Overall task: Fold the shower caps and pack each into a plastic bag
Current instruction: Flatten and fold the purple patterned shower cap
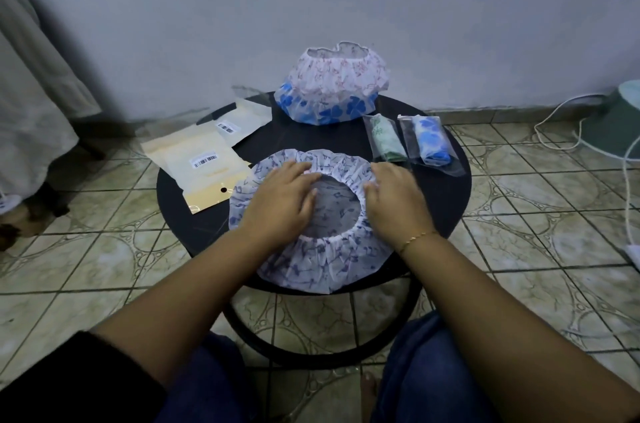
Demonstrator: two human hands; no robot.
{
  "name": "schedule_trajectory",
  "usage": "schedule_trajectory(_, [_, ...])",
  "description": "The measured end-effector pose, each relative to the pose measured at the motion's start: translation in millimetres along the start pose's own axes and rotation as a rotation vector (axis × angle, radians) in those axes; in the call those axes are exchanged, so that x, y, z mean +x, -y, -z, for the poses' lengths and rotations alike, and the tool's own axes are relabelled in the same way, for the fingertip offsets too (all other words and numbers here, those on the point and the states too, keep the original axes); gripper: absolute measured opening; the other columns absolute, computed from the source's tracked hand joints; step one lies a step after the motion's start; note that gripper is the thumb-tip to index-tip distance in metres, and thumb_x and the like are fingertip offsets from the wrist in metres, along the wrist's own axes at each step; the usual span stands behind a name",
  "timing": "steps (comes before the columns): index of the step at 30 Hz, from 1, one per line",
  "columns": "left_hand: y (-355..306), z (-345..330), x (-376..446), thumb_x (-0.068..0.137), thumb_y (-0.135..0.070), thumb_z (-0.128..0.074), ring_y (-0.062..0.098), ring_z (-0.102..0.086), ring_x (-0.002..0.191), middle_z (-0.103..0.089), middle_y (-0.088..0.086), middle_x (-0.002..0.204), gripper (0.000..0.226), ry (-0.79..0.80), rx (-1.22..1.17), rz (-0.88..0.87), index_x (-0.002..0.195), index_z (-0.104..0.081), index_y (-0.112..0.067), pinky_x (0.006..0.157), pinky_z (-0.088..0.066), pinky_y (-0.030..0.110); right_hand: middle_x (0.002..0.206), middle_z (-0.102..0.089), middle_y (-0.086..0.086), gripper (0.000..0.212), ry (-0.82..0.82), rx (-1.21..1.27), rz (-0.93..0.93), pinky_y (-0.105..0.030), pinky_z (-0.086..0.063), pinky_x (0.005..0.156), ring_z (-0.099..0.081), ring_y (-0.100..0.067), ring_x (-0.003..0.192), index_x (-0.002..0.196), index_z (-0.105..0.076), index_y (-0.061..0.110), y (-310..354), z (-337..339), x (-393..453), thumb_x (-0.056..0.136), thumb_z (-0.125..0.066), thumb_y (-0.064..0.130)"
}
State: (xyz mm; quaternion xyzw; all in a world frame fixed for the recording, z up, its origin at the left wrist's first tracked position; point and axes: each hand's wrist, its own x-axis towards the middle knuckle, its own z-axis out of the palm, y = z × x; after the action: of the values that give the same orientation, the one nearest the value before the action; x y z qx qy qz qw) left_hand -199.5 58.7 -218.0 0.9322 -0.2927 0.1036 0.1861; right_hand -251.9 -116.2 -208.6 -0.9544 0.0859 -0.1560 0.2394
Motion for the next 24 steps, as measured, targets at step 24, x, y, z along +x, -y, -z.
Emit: schedule_trajectory(24, [49.0, -12.5, 55.8, 0.101, -0.033, -0.032, 0.015, -0.031, 0.136, -0.04, -0.002, 0.146, 0.043, -0.002, 0.205, 0.138, 0.14, -0.042, -0.021, 0.104, -0.022, 0.033, 0.143, -0.043, -0.004, 0.047, 0.208, -0.1, 0.214, -0.035, -0.028, 0.105, -0.034, -0.023, 0.131, 0.141, -0.04, 0.018, 38.4, -36.9, 94.5, 0.095, -0.039, 0.011])
